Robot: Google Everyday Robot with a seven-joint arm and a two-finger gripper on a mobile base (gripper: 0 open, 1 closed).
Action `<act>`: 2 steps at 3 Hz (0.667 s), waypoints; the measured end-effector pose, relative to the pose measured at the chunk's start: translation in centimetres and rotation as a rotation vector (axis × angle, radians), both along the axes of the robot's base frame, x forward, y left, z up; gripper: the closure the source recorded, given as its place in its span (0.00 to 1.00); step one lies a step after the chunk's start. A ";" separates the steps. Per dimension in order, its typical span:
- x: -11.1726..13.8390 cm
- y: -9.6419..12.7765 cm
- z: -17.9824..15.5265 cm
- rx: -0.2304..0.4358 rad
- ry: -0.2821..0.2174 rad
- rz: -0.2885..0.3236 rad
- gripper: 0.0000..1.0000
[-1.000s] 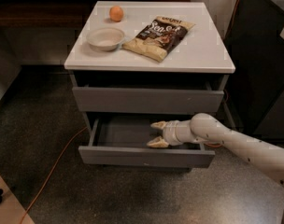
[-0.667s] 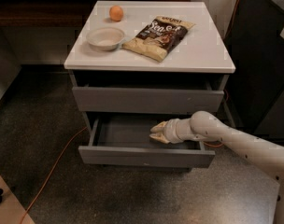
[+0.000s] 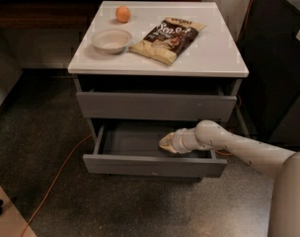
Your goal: Place brown chip bag into middle drawer
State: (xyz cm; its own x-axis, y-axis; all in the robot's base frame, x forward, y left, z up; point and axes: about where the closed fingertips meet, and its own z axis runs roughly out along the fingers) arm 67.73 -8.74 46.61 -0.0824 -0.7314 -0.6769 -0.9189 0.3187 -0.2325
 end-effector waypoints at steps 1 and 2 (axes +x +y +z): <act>0.1 0.2 -2.1 -0.026 0.024 -0.010 1.00; 0.0 0.2 -3.5 -0.047 0.042 -0.017 1.00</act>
Offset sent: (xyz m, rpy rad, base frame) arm 0.0005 -0.0027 -0.0486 -0.0736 0.0577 -0.0313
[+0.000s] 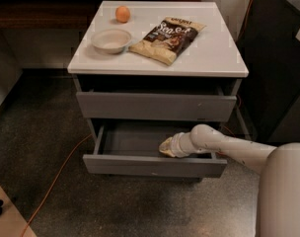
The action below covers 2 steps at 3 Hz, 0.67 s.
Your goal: Place brown chip bag into middle drawer
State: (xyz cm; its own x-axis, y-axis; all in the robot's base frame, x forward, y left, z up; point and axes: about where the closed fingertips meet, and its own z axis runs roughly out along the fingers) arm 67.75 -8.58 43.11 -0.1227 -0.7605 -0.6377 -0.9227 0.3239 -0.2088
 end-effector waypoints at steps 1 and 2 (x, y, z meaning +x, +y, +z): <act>-0.4 -0.1 -1.0 -0.009 0.018 -0.005 1.00; -1.4 0.0 -1.5 -0.006 0.037 -0.003 1.00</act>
Offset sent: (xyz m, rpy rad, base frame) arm -0.0261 -0.0013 -0.0190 -0.0011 0.0588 -0.0043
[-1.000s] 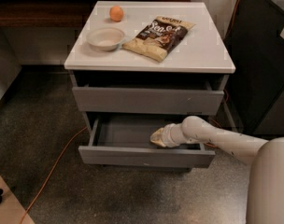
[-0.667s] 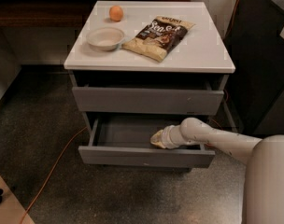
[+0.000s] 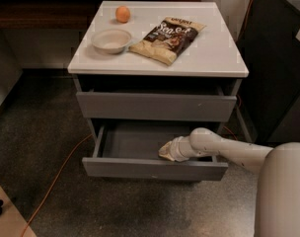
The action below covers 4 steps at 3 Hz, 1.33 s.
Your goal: Place brown chip bag into middle drawer
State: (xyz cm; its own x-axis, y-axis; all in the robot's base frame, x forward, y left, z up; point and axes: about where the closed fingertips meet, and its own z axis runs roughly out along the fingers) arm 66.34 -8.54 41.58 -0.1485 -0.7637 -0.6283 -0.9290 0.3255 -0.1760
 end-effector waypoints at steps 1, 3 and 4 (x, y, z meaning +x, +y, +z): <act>-2.1 0.6 -0.4 0.021 0.030 0.007 1.00; -5.3 1.4 -0.3 0.047 0.061 0.016 1.00; -7.0 1.7 0.2 0.059 0.067 0.021 1.00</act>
Offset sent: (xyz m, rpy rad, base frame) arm -0.0533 0.0115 -0.0002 0.0469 0.0563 0.0152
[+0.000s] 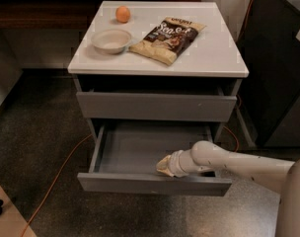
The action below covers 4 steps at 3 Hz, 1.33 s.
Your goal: Place brown chip bag into middle drawer
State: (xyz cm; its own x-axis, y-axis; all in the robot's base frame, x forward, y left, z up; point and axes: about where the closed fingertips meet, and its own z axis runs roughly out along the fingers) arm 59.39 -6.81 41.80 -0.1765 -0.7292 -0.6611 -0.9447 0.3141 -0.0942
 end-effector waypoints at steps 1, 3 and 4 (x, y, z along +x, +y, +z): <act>-1.5 0.5 0.6 0.013 0.004 0.001 1.00; -4.0 0.8 1.2 0.029 0.024 -0.010 1.00; -3.9 0.8 1.8 0.033 0.005 -0.012 1.00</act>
Offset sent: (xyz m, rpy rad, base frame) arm -0.0458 0.0047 0.0143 0.0294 0.0274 -0.0212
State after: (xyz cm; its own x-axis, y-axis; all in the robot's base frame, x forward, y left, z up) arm 55.48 -6.01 43.57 -0.1888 -0.7050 -0.6836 -0.9413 0.3283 -0.0785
